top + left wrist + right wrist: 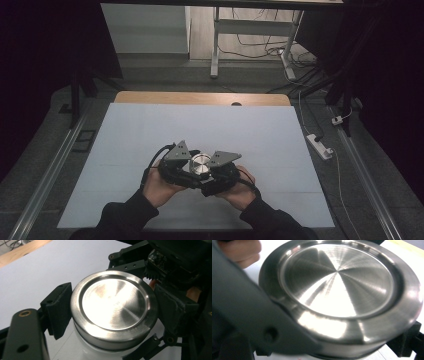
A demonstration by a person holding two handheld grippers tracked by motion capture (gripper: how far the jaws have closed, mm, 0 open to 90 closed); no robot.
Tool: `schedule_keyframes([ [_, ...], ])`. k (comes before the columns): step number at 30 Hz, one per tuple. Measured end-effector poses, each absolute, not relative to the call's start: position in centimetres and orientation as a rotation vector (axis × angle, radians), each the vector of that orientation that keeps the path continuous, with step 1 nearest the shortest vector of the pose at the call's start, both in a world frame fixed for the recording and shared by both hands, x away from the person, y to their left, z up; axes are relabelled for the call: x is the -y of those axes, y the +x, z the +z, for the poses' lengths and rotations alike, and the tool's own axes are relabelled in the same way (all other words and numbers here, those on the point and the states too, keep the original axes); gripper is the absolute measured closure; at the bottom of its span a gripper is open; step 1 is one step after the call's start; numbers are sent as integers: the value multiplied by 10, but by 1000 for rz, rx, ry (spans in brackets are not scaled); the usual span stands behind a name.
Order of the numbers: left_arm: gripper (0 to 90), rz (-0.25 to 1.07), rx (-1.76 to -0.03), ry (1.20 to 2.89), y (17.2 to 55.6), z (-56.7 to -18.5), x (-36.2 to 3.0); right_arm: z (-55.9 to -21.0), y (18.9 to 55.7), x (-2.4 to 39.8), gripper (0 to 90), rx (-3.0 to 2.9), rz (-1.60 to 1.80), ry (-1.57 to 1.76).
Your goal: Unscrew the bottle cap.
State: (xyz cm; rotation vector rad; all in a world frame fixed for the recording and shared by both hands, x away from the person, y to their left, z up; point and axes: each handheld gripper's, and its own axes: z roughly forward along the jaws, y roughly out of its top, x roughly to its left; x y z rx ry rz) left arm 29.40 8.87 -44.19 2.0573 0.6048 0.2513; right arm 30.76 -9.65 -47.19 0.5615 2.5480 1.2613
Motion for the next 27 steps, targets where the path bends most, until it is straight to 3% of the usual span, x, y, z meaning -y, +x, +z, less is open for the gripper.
schedule_keyframes([
  [2, 184, 250, -604, 2057, 296, -440, -90, -472, 308, 97, 145, -2549, 1265, 566],
  [7, 15, 185, -545, 2033, 304, -433, -109, -472, 307, 98, 145, -2573, 1297, 518],
  [10, 0, 118, -439, 2028, 307, -431, -124, -472, 307, 99, 145, -2602, 1321, 477],
  [18, 69, -3, -175, 2091, 304, -434, -132, -472, 304, 96, 145, -2699, 1416, 359],
  [27, 178, -8, -100, 2105, 299, -437, -125, -470, 294, 90, 145, -2753, 1411, 232],
])
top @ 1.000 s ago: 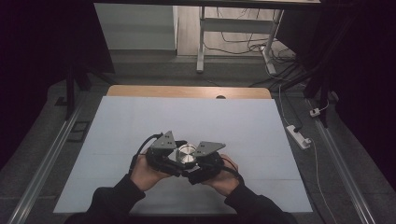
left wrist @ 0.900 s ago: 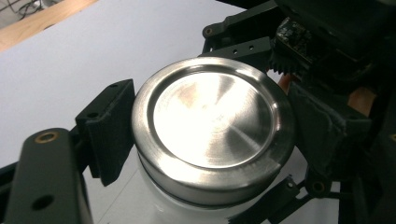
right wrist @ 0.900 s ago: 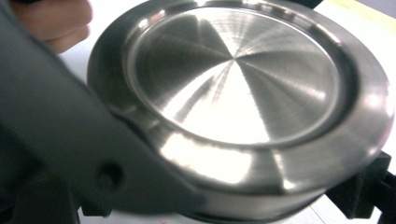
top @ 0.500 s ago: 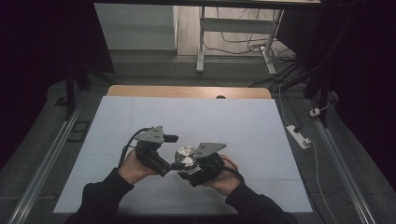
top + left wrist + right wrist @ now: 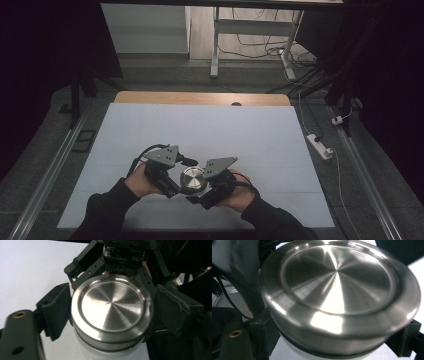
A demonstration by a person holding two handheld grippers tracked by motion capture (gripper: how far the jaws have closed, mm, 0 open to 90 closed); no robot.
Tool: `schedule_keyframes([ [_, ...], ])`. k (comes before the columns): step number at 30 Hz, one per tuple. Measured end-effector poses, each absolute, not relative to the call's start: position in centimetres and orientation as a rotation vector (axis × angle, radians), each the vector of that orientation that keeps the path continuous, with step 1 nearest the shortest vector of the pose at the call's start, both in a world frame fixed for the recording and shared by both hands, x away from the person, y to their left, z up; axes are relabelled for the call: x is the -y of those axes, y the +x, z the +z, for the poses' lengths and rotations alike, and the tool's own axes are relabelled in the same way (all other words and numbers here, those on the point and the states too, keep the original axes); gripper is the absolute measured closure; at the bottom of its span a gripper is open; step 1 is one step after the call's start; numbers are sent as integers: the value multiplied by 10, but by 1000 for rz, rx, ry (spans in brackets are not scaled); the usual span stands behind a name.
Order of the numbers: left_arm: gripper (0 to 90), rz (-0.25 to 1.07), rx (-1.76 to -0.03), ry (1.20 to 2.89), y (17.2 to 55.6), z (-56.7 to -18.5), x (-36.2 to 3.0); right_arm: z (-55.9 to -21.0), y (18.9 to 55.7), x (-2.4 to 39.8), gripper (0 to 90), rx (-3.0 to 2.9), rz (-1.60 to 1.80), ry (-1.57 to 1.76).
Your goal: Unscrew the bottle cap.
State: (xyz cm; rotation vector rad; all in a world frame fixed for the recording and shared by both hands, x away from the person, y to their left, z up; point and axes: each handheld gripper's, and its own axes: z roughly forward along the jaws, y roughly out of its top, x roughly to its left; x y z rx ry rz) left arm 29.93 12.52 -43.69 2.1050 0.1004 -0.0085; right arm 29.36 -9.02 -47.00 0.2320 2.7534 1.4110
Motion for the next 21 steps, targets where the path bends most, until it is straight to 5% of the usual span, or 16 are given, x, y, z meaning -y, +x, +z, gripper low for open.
schedule_keyframes([
  [15, 202, 307, -537, 2098, 283, -434, -92, -470, 302, 95, 145, -2586, 1282, 492],
  [21, 112, 214, -519, 2055, 291, -435, -98, -471, 302, 95, 145, -2569, 1275, 529],
])
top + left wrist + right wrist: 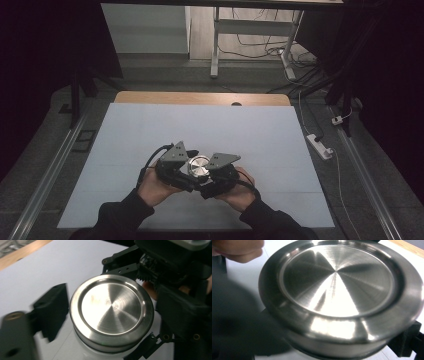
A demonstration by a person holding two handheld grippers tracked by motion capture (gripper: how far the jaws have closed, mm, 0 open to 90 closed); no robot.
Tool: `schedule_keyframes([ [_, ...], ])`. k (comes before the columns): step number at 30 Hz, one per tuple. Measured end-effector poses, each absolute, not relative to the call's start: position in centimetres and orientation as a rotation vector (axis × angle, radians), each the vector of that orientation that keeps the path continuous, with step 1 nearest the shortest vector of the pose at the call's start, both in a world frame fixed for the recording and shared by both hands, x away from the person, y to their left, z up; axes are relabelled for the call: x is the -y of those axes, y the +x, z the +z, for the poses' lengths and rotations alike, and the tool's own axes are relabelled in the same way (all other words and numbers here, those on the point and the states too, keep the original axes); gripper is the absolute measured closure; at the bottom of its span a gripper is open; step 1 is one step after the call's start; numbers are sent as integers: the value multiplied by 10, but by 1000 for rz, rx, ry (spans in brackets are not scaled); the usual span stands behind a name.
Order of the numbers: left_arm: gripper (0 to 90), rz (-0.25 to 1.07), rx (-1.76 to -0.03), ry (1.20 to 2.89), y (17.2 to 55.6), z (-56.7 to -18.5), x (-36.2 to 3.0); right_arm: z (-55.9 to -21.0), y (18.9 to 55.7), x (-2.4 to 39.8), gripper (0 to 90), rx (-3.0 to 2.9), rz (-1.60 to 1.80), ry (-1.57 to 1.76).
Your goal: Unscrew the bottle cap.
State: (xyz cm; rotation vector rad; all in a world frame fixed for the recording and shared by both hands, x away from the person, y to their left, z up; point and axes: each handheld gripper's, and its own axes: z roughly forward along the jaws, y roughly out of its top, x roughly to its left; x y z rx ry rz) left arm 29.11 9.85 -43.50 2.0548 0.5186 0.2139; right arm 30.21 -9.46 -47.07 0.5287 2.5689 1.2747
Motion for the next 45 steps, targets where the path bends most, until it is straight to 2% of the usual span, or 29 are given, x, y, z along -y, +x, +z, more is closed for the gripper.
schedule_keyframes([
  [4, 12, 193, -428, 2088, 296, -431, -112, -468, 302, 96, 145, -2615, 1331, 474],
  [7, 15, 98, -315, 2092, 299, -432, -123, -468, 302, 97, 145, -2670, 1384, 412],
  [12, 80, 11, -174, 2110, 298, -436, -126, -468, 296, 92, 145, -2739, 1414, 293],
  [17, 200, 33, -129, 2121, 294, -437, -124, -468, 293, 90, 145, -2757, 1402, 251],
  [20, 203, 78, -171, 2130, 292, -435, -121, -468, 293, 91, 145, -2749, 1389, 267],
  [28, 205, 271, -537, 2120, 284, -433, -94, -469, 304, 97, 145, -2630, 1324, 479],
  [31, 204, 339, -597, 2120, 281, -436, -85, -471, 304, 97, 145, -2589, 1270, 533],
  [34, 183, 275, -568, 2105, 286, -437, -89, -473, 305, 97, 145, -2584, 1262, 547],
  [38, 59, 134, -485, 2035, 296, -432, -109, -472, 305, 97, 145, -2601, 1287, 510],
  [45, 65, 70, -220, 2115, 294, -431, -121, -471, 302, 95, 145, -2697, 1357, 367],
])
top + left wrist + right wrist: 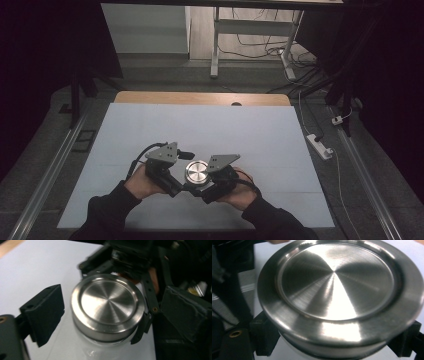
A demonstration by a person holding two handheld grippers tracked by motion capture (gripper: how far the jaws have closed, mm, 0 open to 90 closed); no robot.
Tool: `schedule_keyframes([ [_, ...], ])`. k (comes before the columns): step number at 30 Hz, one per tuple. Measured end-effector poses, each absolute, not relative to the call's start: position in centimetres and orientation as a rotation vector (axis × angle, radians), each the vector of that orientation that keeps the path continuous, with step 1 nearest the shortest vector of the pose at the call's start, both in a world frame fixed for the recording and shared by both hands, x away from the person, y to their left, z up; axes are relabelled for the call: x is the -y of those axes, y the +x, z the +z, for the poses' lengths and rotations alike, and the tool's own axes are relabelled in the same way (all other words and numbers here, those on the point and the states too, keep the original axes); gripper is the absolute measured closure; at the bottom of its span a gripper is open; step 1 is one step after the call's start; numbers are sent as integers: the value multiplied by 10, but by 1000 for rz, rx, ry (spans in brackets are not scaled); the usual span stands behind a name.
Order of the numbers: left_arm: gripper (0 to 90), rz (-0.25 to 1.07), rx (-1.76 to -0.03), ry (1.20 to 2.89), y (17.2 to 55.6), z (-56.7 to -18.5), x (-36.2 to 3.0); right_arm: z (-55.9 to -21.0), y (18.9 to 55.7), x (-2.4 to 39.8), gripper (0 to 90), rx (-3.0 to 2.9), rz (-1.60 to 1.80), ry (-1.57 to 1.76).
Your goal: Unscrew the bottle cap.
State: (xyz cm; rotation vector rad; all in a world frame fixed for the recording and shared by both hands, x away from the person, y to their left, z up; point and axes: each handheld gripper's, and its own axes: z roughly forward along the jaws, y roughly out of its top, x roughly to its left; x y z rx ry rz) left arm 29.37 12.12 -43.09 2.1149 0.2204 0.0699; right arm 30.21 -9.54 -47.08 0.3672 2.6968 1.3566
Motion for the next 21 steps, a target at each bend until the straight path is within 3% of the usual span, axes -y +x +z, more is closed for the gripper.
schedule_keyframes([
  [5, 104, 84, -161, 2176, 291, -435, -115, -470, 298, 92, 145, -2725, 1378, 277],
  [8, 189, 98, -169, 2164, 291, -436, -116, -470, 295, 91, 145, -2737, 1368, 260],
  [12, 202, 122, -208, 2149, 291, -436, -116, -469, 296, 90, 145, -2718, 1358, 294],
  [21, 205, 318, -490, 2133, 284, -435, -93, -469, 301, 93, 145, -2601, 1276, 496],
])
